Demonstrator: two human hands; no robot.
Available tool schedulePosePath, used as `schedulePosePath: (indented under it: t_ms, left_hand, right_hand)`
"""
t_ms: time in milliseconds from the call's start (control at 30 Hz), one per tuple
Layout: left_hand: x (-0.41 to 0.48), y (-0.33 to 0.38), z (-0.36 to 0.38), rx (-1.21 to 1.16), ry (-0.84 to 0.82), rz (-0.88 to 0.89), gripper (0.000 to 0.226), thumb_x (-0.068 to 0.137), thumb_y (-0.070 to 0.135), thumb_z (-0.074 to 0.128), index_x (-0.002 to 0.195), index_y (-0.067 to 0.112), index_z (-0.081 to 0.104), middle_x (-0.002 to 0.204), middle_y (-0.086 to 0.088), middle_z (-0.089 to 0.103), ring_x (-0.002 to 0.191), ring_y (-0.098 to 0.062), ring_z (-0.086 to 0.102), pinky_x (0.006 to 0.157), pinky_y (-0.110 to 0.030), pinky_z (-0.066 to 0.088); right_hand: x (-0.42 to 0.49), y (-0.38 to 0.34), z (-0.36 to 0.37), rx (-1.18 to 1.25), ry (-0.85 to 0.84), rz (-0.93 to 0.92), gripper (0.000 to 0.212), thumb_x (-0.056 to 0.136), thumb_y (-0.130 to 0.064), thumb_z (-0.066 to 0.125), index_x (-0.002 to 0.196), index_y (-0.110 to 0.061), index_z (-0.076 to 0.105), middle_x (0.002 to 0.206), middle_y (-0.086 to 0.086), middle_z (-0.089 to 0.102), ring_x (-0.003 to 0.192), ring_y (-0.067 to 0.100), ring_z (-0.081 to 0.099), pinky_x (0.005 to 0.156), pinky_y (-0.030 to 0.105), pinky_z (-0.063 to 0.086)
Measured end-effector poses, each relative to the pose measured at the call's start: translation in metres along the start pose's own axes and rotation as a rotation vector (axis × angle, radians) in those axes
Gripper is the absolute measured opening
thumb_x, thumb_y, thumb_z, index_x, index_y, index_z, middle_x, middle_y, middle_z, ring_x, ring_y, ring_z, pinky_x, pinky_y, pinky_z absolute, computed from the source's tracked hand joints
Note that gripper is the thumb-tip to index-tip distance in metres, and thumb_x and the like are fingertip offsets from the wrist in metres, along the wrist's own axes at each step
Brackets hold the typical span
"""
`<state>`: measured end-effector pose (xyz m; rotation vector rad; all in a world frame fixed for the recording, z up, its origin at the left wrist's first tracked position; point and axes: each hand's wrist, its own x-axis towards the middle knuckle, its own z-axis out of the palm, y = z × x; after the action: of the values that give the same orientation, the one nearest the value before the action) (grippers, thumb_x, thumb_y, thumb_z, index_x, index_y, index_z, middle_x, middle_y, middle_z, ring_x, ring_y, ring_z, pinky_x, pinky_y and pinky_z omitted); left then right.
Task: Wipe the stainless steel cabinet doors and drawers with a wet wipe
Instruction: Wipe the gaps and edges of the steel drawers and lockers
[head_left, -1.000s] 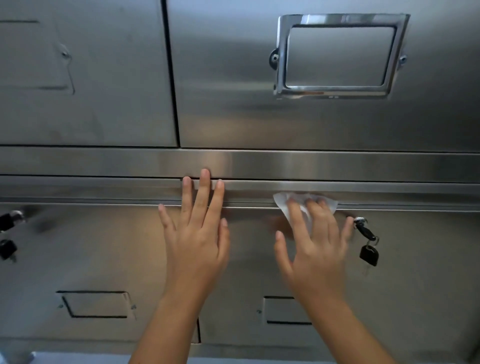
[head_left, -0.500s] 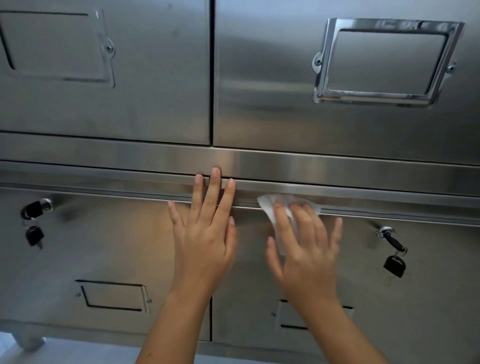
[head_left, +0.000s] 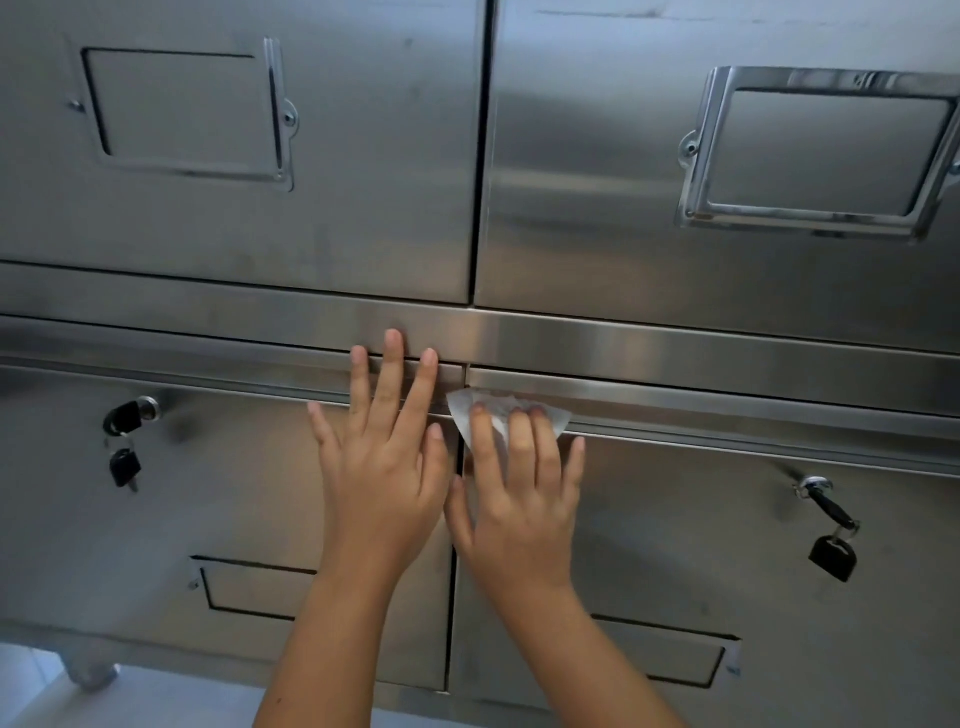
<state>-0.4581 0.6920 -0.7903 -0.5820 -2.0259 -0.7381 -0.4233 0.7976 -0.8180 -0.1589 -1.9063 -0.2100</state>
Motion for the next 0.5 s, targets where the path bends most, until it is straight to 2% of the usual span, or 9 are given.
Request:
schedulePosePath:
  t_ms: [200, 300, 500]
  left_hand:
    - [0.0, 0.004, 0.0, -0.03, 0.021, -0.009, 0.054, 0.089, 0.029, 0.032, 0.142, 0.021, 0.025, 0.152, -0.005, 0.016, 0.141, -0.025, 0.01, 0.104, -0.058, 0.004]
    - [0.0, 0.006, 0.001, -0.047, 0.015, -0.024, 0.055, 0.09, 0.03, 0.031, 0.143, 0.021, 0.025, 0.153, -0.004, 0.015, 0.142, -0.026, 0.009, 0.105, -0.058, 0.003]
    - [0.0, 0.009, 0.0, -0.074, -0.018, -0.049, 0.054, 0.09, 0.028, 0.028, 0.143, 0.024, 0.019, 0.153, -0.002, 0.008, 0.142, -0.026, 0.003, 0.103, -0.057, 0.0]
  right_hand:
    - [-0.003, 0.023, -0.001, -0.019, 0.039, -0.102, 0.048, 0.081, -0.03, 0.048, 0.124, -0.014, 0.06, 0.12, 0.012, 0.062, 0.121, 0.025, 0.043, 0.102, 0.053, 0.023]
    - [-0.005, 0.033, -0.001, -0.038, 0.047, -0.087, 0.048, 0.081, -0.03, 0.047, 0.125, -0.013, 0.059, 0.125, 0.01, 0.054, 0.121, 0.025, 0.042, 0.104, 0.053, 0.021]
    - [-0.003, 0.007, 0.005, -0.045, 0.042, -0.092, 0.052, 0.081, -0.034, 0.051, 0.127, -0.011, 0.057, 0.121, 0.015, 0.061, 0.12, 0.03, 0.042, 0.097, 0.054, 0.029]
